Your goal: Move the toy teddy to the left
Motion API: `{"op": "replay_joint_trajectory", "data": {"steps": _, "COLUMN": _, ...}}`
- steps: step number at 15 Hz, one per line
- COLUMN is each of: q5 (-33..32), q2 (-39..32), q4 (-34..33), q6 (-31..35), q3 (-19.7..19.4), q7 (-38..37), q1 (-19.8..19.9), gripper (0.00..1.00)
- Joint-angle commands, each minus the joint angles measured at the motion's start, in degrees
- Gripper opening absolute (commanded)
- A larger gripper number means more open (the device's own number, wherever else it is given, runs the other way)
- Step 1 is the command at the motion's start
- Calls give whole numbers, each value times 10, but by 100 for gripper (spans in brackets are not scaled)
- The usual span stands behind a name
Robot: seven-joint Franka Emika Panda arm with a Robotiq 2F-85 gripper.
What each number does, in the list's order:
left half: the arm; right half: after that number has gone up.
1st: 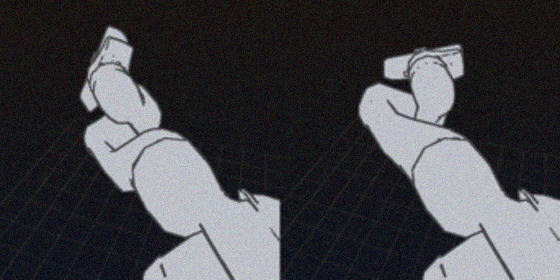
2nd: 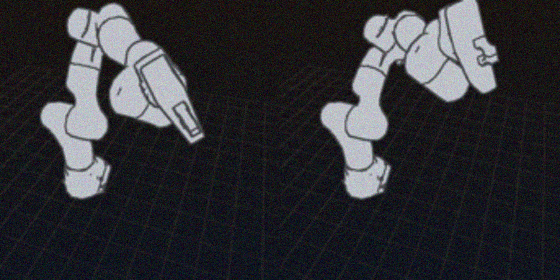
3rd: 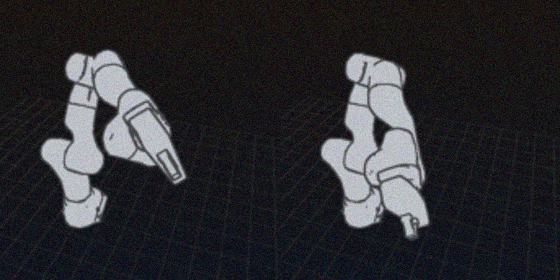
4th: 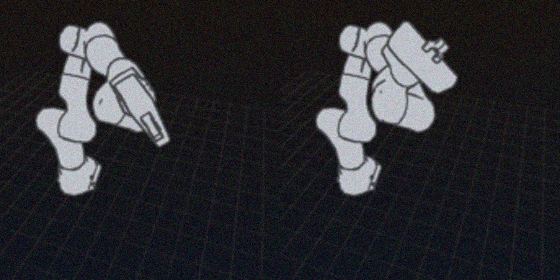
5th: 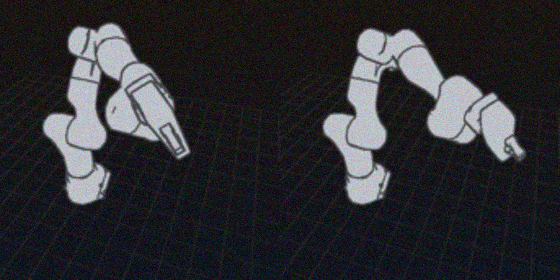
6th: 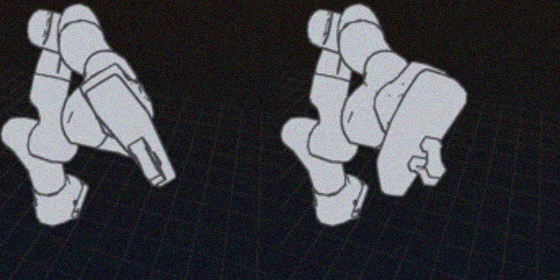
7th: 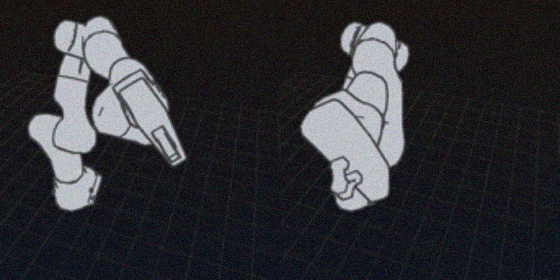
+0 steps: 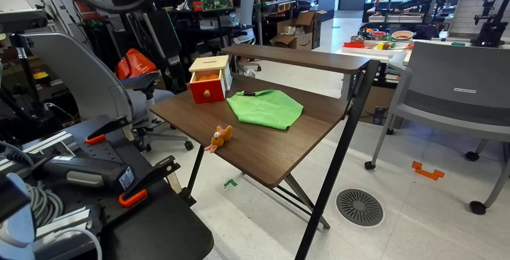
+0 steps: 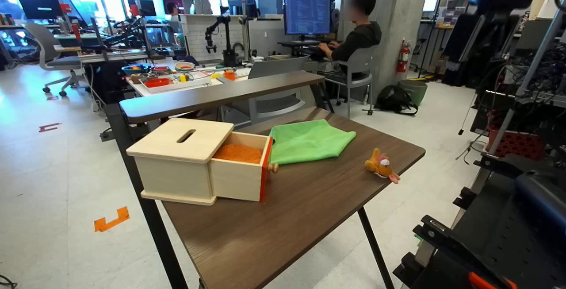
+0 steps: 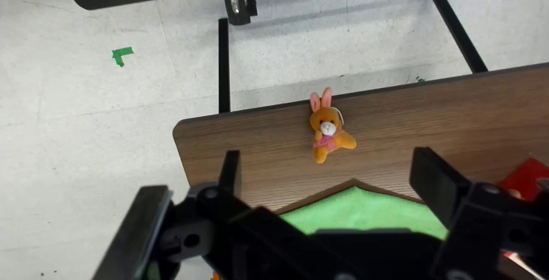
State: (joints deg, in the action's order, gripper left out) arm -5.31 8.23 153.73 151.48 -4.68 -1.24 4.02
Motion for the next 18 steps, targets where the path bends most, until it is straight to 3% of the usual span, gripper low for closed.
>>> {"op": "replay_joint_trajectory", "data": {"steps": 1, "q5": -2, "q2": -119, "q4": -26, "q6": 111, "q3": 20, "q7": -61, "q1": -3, "gripper": 100}}
{"op": "replay_joint_trajectory", "data": {"steps": 4, "q5": 5, "q2": -190, "q4": -58, "q6": 142, "q3": 15, "q7": -81, "q1": -11, "gripper": 100}}
{"op": "replay_joint_trajectory", "data": {"steps": 5, "q5": 4, "q2": -145, "q4": -26, "q6": 126, "q3": 12, "q7": -63, "q1": -12, "gripper": 100}}
{"op": "replay_joint_trajectory", "data": {"steps": 11, "q5": -7, "q2": -203, "q4": -63, "q6": 139, "q3": -1, "q7": -83, "q1": -22, "gripper": 100}}
{"op": "replay_joint_trajectory", "data": {"steps": 18, "q5": 63, "q2": -307, "q4": -118, "q6": 207, "q3": 42, "q7": -66, "q1": -21, "gripper": 100}}
